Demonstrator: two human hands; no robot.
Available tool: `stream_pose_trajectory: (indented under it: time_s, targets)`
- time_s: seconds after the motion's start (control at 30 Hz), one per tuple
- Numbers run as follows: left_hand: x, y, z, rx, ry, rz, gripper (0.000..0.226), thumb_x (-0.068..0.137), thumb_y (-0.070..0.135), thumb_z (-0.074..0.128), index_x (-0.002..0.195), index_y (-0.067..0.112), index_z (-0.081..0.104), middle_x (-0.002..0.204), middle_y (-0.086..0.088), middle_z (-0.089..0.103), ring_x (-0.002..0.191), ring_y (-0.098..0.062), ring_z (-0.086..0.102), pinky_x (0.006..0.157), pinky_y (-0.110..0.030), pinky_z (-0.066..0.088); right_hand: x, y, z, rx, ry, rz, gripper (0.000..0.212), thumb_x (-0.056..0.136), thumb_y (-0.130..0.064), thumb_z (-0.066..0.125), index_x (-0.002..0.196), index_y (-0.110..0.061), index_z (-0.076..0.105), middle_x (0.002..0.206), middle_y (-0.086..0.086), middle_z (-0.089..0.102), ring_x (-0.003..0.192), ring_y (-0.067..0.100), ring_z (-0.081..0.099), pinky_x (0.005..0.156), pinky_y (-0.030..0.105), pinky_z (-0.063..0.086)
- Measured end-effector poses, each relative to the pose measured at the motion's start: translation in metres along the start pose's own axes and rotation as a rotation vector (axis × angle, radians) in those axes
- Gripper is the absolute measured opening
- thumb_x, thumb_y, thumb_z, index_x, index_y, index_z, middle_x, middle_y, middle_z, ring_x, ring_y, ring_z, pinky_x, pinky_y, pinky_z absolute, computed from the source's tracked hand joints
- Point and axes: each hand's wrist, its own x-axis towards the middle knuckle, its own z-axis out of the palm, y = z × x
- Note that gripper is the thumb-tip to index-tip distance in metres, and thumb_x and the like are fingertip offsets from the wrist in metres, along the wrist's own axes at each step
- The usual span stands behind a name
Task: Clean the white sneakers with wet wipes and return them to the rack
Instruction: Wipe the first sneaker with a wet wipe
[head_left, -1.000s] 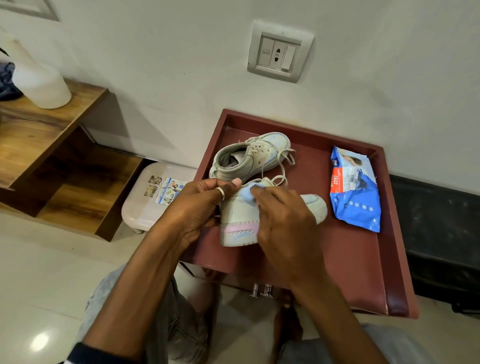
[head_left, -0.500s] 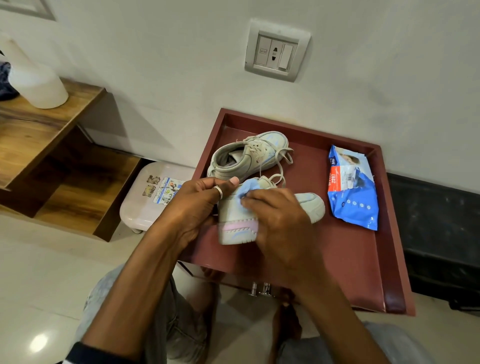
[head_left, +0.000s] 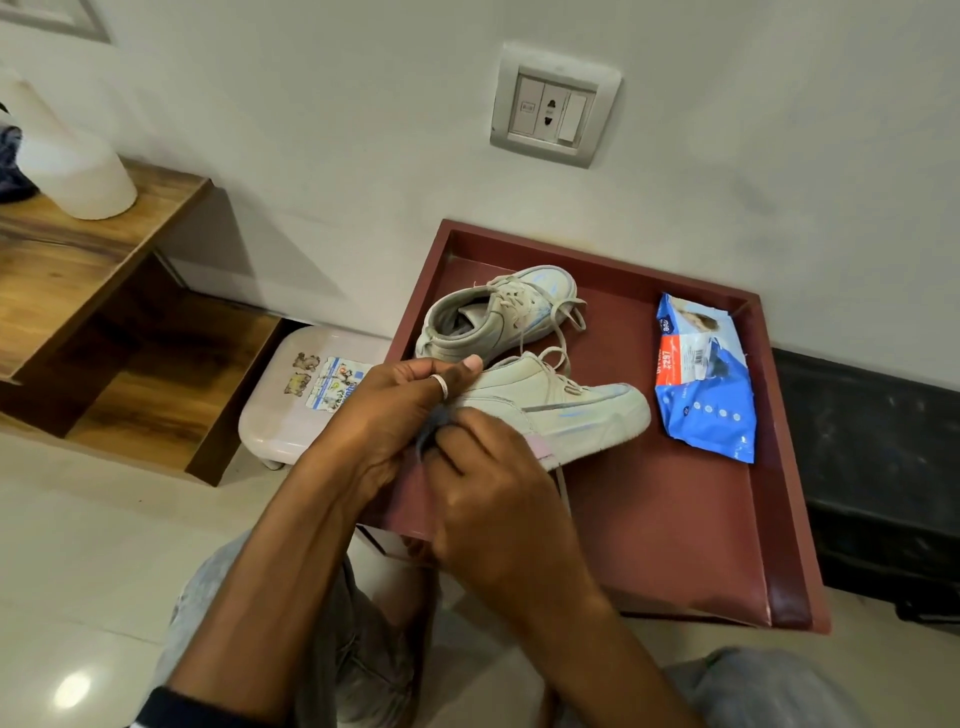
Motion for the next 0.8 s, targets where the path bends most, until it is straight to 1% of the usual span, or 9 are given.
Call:
stream_pose_trajectory:
  time_s: [0.1,0.2,0.27,0.37,0.43,0.53,0.63,0.7,0.8]
  targets:
    - [0.003,0.0,0.0,0.048,0.003,-0.007,0.039,0.084,0.026,0.077,0.101,-0.008,0.07,0.091,-0.028,0.069,0.076,-0.03,0.064,0.079,-0.043,0.058,0.002,0.027,-0.015,0.023,0.128,0.111,0.026,0.088,-0.005,0.053,0.105,-0.002,0.072,0.102,0.01,0.069,0.101,0.029,0.06,0.094,0.038,0.048]
    - [0.005,0.0,-0.003,0.092,0.002,0.004,0.028,0.089,0.023,0.074,0.099,-0.003,0.072,0.096,-0.016,0.077,0.078,-0.023,0.072,0.073,-0.037,0.063,0.0,0.066,-0.024,0.08,0.234,0.325,0.025,0.083,-0.002,0.056,0.101,-0.003,0.073,0.097,0.01,0.071,0.092,0.026,0.065,0.088,0.033,0.051]
    - [0.005,0.0,-0.005,0.127,-0.003,0.022,0.024,0.089,0.023,0.073,0.097,0.001,0.073,0.097,-0.015,0.078,0.08,-0.022,0.073,0.074,-0.037,0.064,-0.001,0.072,-0.024,0.111,0.237,0.392,0.025,0.083,-0.003,0.057,0.103,-0.004,0.073,0.099,0.009,0.072,0.092,0.025,0.065,0.088,0.029,0.049]
    - [0.006,-0.001,-0.007,0.248,-0.002,0.083,0.024,0.094,0.027,0.069,0.096,0.005,0.074,0.099,-0.015,0.077,0.084,-0.024,0.072,0.081,-0.041,0.061,-0.002,0.048,-0.012,0.074,0.189,0.3,0.031,0.083,-0.001,0.055,0.111,0.0,0.07,0.108,0.012,0.068,0.1,0.027,0.06,0.092,0.031,0.047]
    - [0.004,0.0,-0.009,0.339,-0.049,0.121,0.027,0.094,0.033,0.066,0.104,0.01,0.075,0.1,-0.01,0.078,0.087,-0.022,0.074,0.082,-0.037,0.061,0.0,0.035,-0.004,0.048,0.14,0.237,0.034,0.085,-0.003,0.051,0.115,0.001,0.067,0.113,0.012,0.065,0.104,0.029,0.059,0.095,0.033,0.047]
    - [0.002,0.001,-0.012,0.43,-0.113,0.164,0.036,0.084,0.038,0.07,0.112,0.016,0.075,0.104,-0.003,0.078,0.097,-0.018,0.075,0.086,-0.033,0.061,0.004,0.034,0.0,0.06,0.101,0.231,0.036,0.089,-0.005,0.047,0.119,-0.001,0.066,0.117,0.011,0.063,0.108,0.028,0.057,0.096,0.033,0.047]
    - [0.004,0.0,-0.015,0.428,-0.115,0.155,0.035,0.081,0.033,0.072,0.11,0.012,0.075,0.103,-0.008,0.078,0.099,-0.026,0.075,0.092,-0.042,0.059,0.003,0.037,-0.003,0.082,0.07,0.193,0.037,0.088,-0.005,0.046,0.118,-0.003,0.067,0.116,0.009,0.064,0.107,0.026,0.057,0.093,0.032,0.05]
    - [0.005,0.001,-0.016,0.42,-0.143,0.138,0.035,0.081,0.029,0.073,0.109,0.008,0.075,0.104,-0.011,0.078,0.101,-0.029,0.074,0.097,-0.046,0.057,0.002,0.05,-0.007,0.102,0.083,0.229,0.035,0.083,0.0,0.054,0.115,-0.006,0.07,0.113,0.006,0.066,0.103,0.024,0.059,0.09,0.028,0.049]
    - [0.002,0.003,-0.017,0.477,-0.207,0.14,0.036,0.078,0.026,0.073,0.109,0.007,0.076,0.107,-0.009,0.077,0.106,-0.026,0.073,0.1,-0.041,0.055,0.001,0.083,-0.014,0.137,0.118,0.393,0.039,0.077,0.008,0.061,0.11,-0.009,0.073,0.106,0.005,0.071,0.096,0.024,0.064,0.082,0.028,0.049]
